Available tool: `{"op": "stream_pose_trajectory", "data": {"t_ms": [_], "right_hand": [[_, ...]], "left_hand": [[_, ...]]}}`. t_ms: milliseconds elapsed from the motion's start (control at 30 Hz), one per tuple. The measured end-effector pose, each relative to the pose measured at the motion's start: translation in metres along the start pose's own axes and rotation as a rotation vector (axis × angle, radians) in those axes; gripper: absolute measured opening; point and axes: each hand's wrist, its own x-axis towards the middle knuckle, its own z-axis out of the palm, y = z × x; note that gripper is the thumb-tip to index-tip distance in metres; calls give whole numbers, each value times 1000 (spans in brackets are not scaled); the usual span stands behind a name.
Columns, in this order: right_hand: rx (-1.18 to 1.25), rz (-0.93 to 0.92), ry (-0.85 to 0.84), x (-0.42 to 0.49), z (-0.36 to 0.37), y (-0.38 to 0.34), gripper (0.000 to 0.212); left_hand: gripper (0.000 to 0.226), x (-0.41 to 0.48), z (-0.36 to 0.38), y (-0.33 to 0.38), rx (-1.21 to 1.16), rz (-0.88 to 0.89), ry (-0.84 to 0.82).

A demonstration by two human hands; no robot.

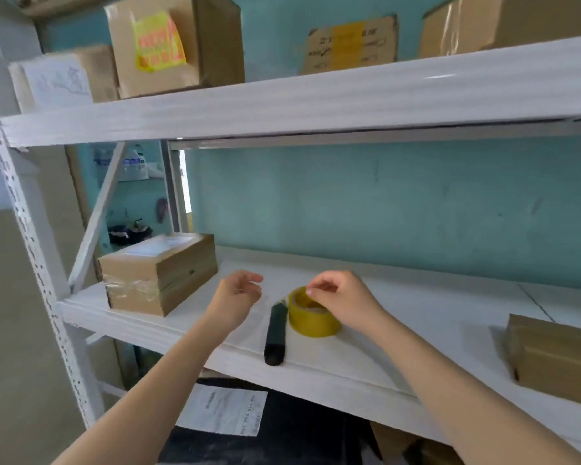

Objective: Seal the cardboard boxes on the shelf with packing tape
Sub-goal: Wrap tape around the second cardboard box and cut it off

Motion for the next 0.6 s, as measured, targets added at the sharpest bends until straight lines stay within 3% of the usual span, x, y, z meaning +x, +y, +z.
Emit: {"op": "stream_pose_trajectory", "data": {"t_ms": [167,333,433,600], "right_hand": [[-194,49,77,14,19,-2,8],[-538,132,-9,16,31,-2,45],[-670,117,-77,17,38,3,55],[-656,66,-78,16,45,-1,49]], "left_hand": [[22,39,0,-18,13,7,-190],[25,53,19,-28,205,75,-355],[15,58,23,-28,362,188,-344],[23,59,23,-26,414,212,-272]]}}
